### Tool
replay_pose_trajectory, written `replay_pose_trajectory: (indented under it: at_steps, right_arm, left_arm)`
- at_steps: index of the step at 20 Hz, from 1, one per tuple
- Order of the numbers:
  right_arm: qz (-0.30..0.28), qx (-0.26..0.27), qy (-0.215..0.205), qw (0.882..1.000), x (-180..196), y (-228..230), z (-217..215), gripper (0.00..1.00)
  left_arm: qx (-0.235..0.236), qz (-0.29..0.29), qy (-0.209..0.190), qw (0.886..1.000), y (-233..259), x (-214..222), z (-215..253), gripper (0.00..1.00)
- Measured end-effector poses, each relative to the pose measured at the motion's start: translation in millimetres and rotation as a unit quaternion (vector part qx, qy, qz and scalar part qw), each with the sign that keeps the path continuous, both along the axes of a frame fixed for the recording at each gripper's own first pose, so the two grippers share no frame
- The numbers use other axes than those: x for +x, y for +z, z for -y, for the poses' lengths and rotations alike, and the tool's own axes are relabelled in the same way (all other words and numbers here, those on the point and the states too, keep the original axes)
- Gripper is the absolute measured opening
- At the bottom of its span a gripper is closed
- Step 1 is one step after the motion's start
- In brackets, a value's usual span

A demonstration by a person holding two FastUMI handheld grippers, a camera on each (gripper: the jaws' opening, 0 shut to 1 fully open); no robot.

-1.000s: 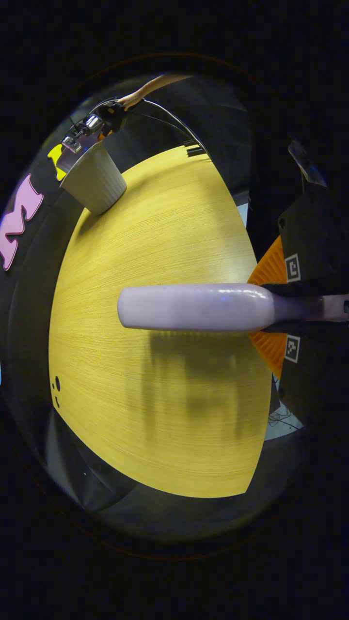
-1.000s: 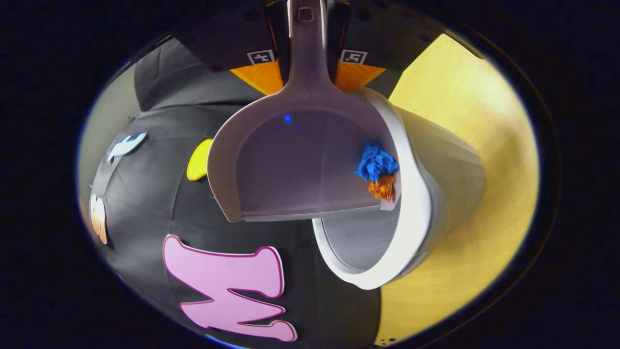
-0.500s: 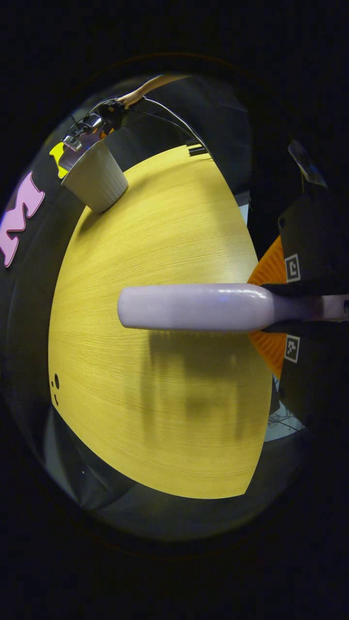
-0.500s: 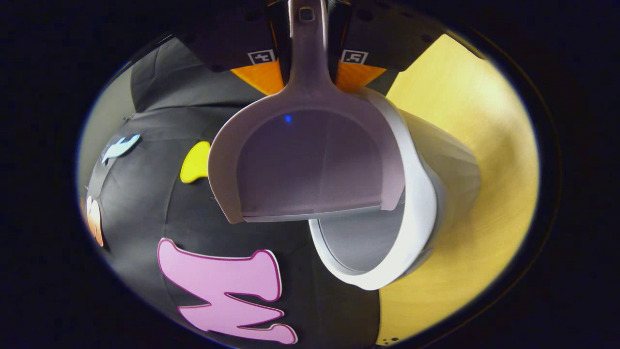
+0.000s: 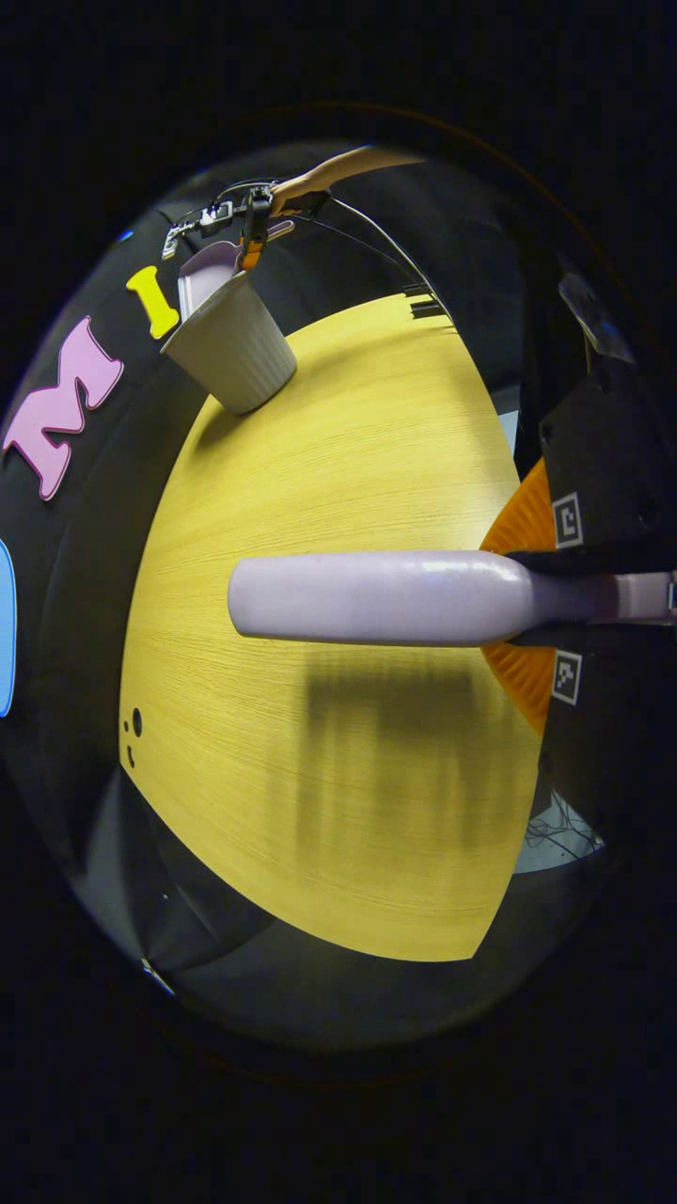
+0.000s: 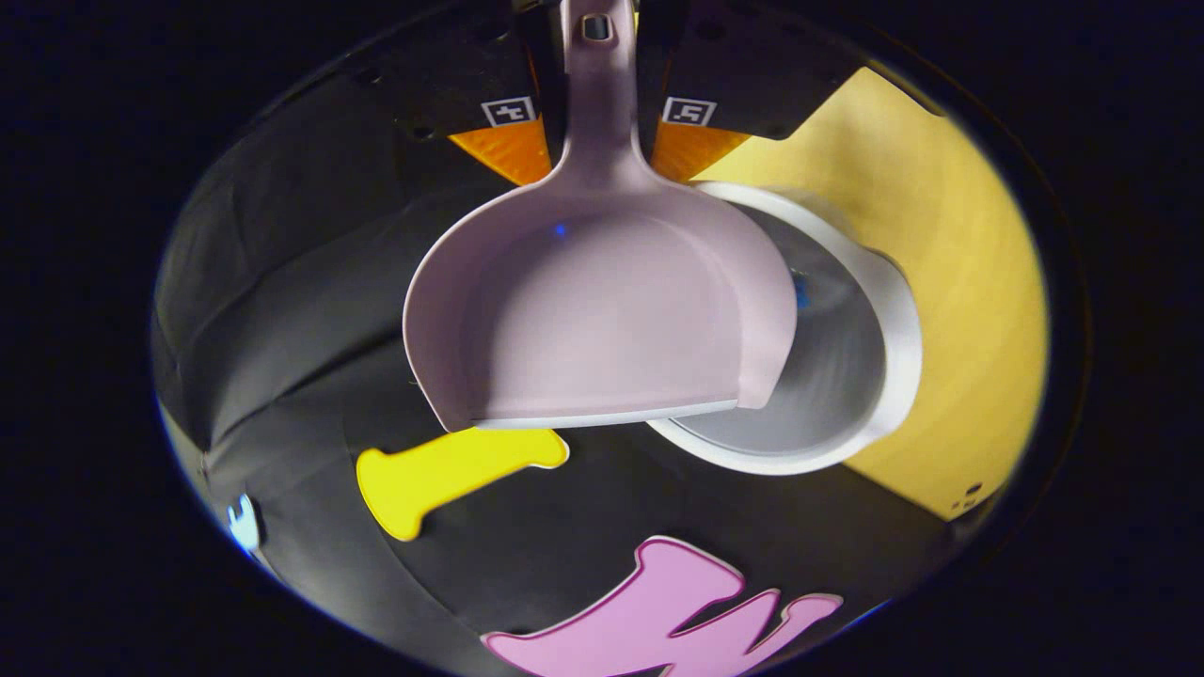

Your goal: Pick up the small broom and dustpan from the desktop, sweep the trash into the dustpan with the broom, and then empty the trash into the garbage bin.

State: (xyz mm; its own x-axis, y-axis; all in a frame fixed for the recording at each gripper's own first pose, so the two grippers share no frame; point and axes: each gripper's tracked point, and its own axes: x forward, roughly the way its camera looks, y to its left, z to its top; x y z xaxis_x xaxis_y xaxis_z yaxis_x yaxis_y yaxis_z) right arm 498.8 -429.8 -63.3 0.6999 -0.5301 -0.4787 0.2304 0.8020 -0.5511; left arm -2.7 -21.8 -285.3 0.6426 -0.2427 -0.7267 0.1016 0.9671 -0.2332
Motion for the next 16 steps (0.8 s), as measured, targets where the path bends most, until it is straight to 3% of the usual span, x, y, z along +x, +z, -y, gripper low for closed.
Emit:
replay_pose_trajectory:
  at_steps: [3, 8, 13, 16]
  right_arm:
    - [0.037, 0.088, -0.012, 0.995, 4, -1, -8, 0.34]
    - [0.098, 0.159, -0.01, 0.982, 12, 25, -26, 0.34]
    - [0.14, 0.217, 0.027, 0.966, 8, 50, -64, 0.31]
    - [0.147, 0.257, 0.06, 0.953, 9, 56, -100, 0.34]
  left_arm:
    - [0.02, 0.035, 0.002, 0.999, 16, 7, -1, 0.25]
    - [0.012, 0.06, -0.003, 0.998, 40, 6, 21, 0.25]
    - [0.037, 0.095, -0.018, 0.995, 58, 5, 33, 0.25]
    - [0.041, 0.104, -0.024, 0.993, 61, 10, 42, 0.25]
